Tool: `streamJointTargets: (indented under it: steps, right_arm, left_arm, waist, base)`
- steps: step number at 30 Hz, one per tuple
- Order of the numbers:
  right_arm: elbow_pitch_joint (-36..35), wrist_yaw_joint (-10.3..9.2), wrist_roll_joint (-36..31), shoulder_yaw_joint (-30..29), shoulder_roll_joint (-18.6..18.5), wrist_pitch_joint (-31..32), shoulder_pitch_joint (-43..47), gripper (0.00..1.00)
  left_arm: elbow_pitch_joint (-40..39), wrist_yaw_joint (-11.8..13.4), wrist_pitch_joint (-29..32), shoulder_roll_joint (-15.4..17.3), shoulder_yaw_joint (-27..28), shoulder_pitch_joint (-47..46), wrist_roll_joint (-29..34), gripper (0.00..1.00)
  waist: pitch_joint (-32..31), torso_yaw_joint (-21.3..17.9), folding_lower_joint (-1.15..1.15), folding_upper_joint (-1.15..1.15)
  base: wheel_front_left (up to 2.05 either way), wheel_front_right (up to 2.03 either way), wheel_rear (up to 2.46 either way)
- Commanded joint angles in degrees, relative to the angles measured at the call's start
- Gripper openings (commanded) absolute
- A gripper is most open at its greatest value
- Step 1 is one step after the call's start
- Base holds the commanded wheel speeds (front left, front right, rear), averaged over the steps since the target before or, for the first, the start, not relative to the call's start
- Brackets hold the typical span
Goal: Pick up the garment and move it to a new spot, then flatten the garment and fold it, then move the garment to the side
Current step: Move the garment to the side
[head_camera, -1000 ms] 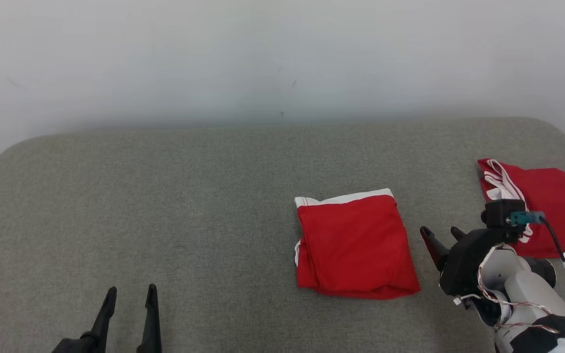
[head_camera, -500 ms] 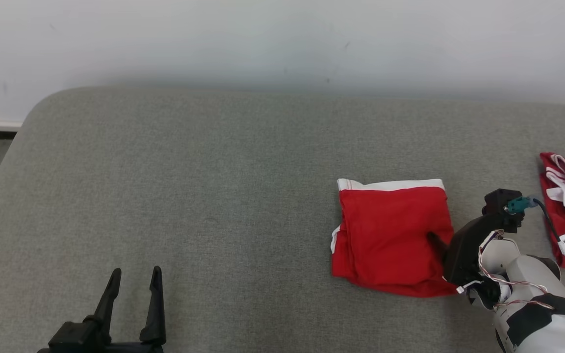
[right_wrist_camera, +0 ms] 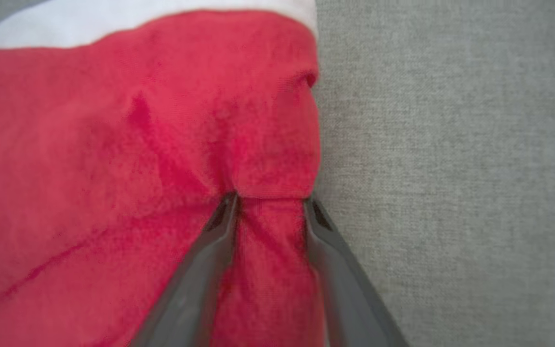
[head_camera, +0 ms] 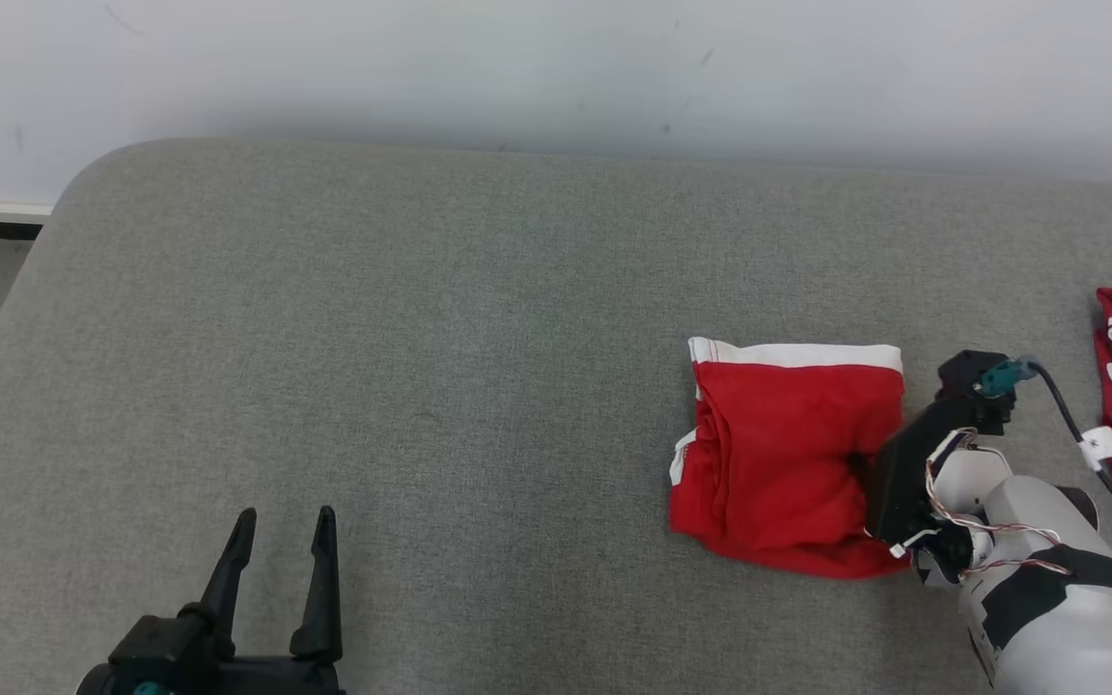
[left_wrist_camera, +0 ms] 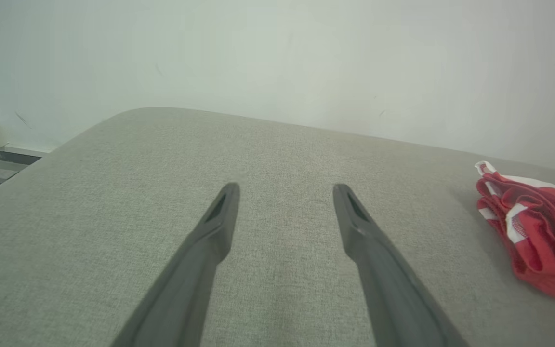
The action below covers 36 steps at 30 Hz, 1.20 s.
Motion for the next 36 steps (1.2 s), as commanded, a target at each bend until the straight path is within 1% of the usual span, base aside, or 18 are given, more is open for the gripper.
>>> streamJointTargets:
  steps: [1,5,8,10,14,19,22,29,33,36]
  right_arm:
    - [1.8,-0.14,-0.57,0.64,0.56,1.35,2.13,0.0]
    - [-0.67,-0.19,-3.05,3.89,-1.47,1.26,0.36,0.0]
    - [-3.99,-0.18,-4.14,8.38,-2.65,2.34,-2.01,0.0]
    - [-6.66,-0.15,-4.41,12.4,-3.45,3.5,-3.49,0.0]
    - [-12.19,-0.15,-2.59,19.49,-6.44,5.71,-5.99,0.0]
    - [-18.25,-0.15,1.11,25.83,-10.5,7.68,-9.43,0.0]
    - [-20.82,-0.15,3.81,27.72,-13.06,8.77,-10.8,0.0]
    - [-25.35,-0.15,6.89,30.69,-19.05,9.17,-14.24,0.0]
    - [-25.36,-0.15,7.4,32.16,-21.95,8.21,-15.94,0.0]
    - [-24.61,-0.15,6.87,32.29,-23.94,6.35,-17.42,0.0]
  left_arm:
    - [-0.07,0.17,0.02,0.04,0.05,-0.61,-0.58,1.0]
    - [-0.41,0.39,0.02,0.04,0.14,-0.63,-0.89,1.0]
    - [-0.86,0.46,0.02,0.04,0.36,-0.78,-1.12,1.0]
    - [-1.25,0.55,0.02,0.04,0.54,-0.89,-1.17,1.0]
    - [-1.96,0.7,0.02,0.04,0.59,-1.31,-1.49,1.0]
    - [-2.5,0.36,0.02,0.04,0.55,-2.16,-1.27,1.0]
    - [-3.0,0.17,0.02,0.06,0.52,-3.17,-1.05,1.0]
    - [-4.0,-0.7,0.02,0.04,1.28,-5.89,0.29,1.0]
    - [-3.99,-1.46,0.01,0.07,1.32,-7.77,1.96,1.0]
    - [-4.52,-1.96,0.02,0.22,1.59,-9.1,2.83,1.0]
  waist:
    - [-0.06,-0.1,0.0,0.0]
    - [-0.33,-0.96,0.0,0.0]
    - [-0.4,-2.18,0.0,0.0]
    - [-0.35,-3.41,0.0,0.0]
    - [0.05,-6.09,0.0,0.0]
    - [1.22,-9.99,0.0,0.0]
    - [2.5,-12.05,0.0,0.0]
    - [6.89,-16.58,0.0,0.0]
    - [9.61,-18.35,0.0,0.0]
    - [11.55,-19.18,0.0,0.0]
  base:
    - [0.0,0.0,0.0]
    - [0.0,0.0,0.0]
    - [0.0,0.0,0.0]
    - [0.0,0.0,0.0]
    - [0.0,0.0,0.0]
    - [0.0,0.0,0.0]
    - [0.0,0.0,0.0]
    - [0.0,0.0,0.0]
    - [0.0,0.0,0.0]
    - [0.0,0.0,0.0]
